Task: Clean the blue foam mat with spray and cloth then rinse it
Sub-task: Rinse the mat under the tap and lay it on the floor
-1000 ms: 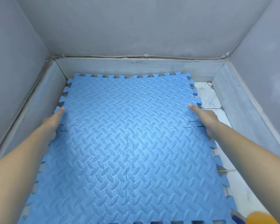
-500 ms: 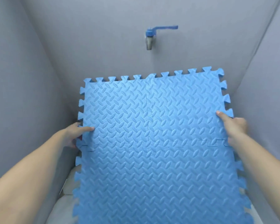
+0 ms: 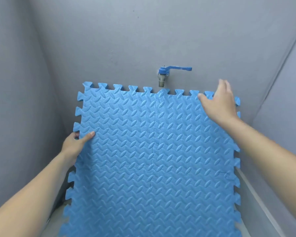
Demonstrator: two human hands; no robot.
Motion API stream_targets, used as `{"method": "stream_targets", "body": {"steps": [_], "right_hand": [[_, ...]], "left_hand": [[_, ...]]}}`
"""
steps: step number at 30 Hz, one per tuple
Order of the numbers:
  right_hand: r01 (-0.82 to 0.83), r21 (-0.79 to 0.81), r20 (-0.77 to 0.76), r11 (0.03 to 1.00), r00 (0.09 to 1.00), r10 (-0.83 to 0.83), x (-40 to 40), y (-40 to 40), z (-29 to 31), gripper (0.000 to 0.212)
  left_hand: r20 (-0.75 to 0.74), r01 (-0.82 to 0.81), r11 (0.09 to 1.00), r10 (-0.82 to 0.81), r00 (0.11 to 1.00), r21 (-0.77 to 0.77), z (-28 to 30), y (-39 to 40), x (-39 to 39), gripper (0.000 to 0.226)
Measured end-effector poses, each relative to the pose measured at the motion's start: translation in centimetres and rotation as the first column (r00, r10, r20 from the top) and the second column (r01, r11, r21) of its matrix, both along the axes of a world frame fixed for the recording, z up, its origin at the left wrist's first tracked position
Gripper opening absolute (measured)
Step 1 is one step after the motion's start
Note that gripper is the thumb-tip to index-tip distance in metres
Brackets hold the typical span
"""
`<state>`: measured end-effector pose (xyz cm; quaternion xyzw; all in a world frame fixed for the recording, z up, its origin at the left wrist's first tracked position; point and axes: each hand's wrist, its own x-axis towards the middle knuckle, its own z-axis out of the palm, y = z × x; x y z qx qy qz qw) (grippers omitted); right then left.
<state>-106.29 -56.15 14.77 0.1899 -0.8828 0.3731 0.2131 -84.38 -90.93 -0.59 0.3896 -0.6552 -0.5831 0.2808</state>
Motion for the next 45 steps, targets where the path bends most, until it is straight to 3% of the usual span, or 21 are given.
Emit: {"method": "stream_targets", "body": {"steps": [2, 5, 10, 13, 23, 26, 31, 37, 40, 45], "right_hand": [[-0.168, 0.213, -0.1, 0.962, 0.976, 0.193, 0.4, -4.2, 5.7, 0.069], [-0.22, 0.485, -0.032, 0.846, 0.963, 0.268, -0.1, -8.9, 8.6, 0.051], [0.058, 0.554, -0.258, 0.831, 0.96, 0.105, -0.4, -10.6, 5.8, 0.051], [0.087, 0.603, -0.251, 0.793, 0.964, 0.085, -0.2, -10.9, 6.5, 0.055], [0.081, 0.577, -0.191, 0.813, 0.981, 0.038, 0.8, -11.8, 6.9, 0.057], [0.007, 0.576, -0.09, 0.817, 0.994, 0.055, 1.4, -12.0, 7.4, 0.059], [-0.166, 0.256, 0.056, 0.952, 0.986, 0.157, 3.7, -7.5, 5.4, 0.077], [0.059, 0.127, 0.06, 0.99, 0.996, -0.067, 2.6, 2.3, -2.3, 0.066], [0.112, 0.201, 0.149, 0.973, 0.978, -0.143, 2.1, 5.8, -8.4, 0.066], [0.439, 0.131, 0.428, 0.889, 0.784, -0.45, 1.4, 8.5, -17.2, 0.069]], "left_hand": [[0.005, -0.008, 1.0, 0.008, 1.0, -0.008, -0.4, -0.4, -0.3, 0.072], [0.019, 0.0, 1.0, 0.0, 1.0, -0.022, -0.6, -0.6, -0.3, 0.09], [0.023, -0.032, 0.999, 0.033, 0.999, -0.026, -0.5, -0.2, -0.4, 0.087], [0.024, -0.015, 1.0, 0.016, 1.0, -0.021, -0.6, -0.5, -0.5, 0.091], [0.049, 0.096, 0.995, -0.096, 0.994, 0.001, 0.2, -1.4, -0.4, 0.059], [-0.017, 0.118, 0.991, -0.117, 0.993, 0.068, 0.5, -1.2, -0.2, 0.055], [-0.14, 0.222, 0.962, -0.201, 0.969, 0.156, 1.1, 3.6, -1.5, 0.023], [-0.183, 0.193, 0.955, -0.153, 0.971, 0.227, 1.0, 6.3, -2.9, 0.031], [-0.181, 0.171, 0.965, -0.135, 0.974, 0.197, 1.2, 6.4, -2.4, 0.036], [-0.16, 0.099, 0.989, -0.081, 0.984, 0.111, 1.7, 3.0, 0.1, 0.053]]}}
